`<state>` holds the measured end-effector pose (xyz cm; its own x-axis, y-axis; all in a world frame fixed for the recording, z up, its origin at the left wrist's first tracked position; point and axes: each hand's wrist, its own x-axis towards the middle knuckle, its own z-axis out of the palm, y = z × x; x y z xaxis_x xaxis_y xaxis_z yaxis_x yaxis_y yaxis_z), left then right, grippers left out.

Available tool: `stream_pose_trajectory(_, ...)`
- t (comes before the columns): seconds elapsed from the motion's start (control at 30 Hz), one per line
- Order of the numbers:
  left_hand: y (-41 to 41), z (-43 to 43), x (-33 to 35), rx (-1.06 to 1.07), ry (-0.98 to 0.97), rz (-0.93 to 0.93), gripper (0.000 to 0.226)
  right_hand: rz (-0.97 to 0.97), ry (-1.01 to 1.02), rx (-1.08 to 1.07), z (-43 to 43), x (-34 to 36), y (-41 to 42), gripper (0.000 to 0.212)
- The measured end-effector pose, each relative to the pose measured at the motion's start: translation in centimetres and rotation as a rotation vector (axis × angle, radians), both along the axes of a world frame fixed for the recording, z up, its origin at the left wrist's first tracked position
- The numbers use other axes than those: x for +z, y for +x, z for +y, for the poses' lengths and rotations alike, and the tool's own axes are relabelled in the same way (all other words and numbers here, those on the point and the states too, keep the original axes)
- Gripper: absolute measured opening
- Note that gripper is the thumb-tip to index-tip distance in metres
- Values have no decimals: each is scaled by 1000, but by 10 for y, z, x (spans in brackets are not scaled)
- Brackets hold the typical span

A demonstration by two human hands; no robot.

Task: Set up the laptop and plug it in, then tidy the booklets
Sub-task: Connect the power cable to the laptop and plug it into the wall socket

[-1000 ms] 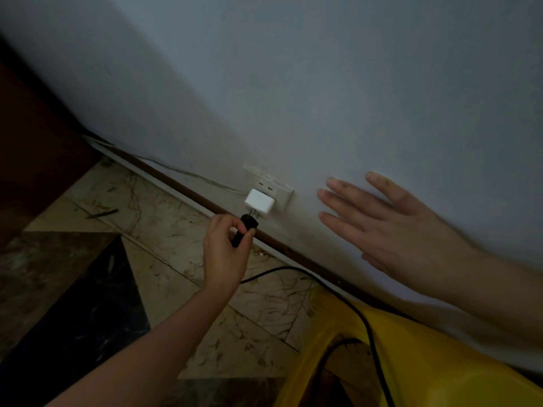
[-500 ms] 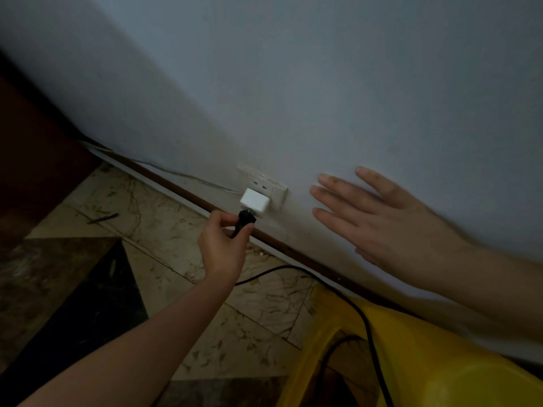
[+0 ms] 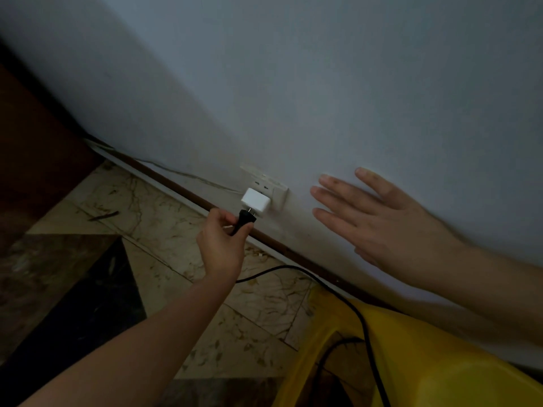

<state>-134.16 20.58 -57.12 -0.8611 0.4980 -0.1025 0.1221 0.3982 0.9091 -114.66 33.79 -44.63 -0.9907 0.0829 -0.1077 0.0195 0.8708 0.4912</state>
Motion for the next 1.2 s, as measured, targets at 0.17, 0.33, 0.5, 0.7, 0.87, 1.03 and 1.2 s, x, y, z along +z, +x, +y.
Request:
stream_pose_trajectory(0.17,-6,-6,5,-104,7,-79,35,-29,9,-4,-1,-1,1,79)
stream_pose_trajectory(0.33,-9,-57,-4,-219,-231,41,55,-16,-12,-1,-3,2,1,74)
stream_pose_trajectory(0.5,-16,-92,-26,-381,-464,-101,50,15,-40,-7,-4,2,0,66)
stream_pose_trajectory(0.7,-14,-86,-30,-320,-454,-55,32,0,-56,-11,-4,3,0,68)
stream_pose_trajectory(0.87,-17,-104,-19,-300,-496,-3,75,5,-113,-81,-13,7,-4,78)
stream_pose_trajectory(1.03,-6,-108,29,-401,-433,209,84,-4,-253,-204,-33,20,-12,91)
stream_pose_trajectory(1.2,2,-85,125,-532,-407,492,89,97,-435,-366,-61,63,-16,82)
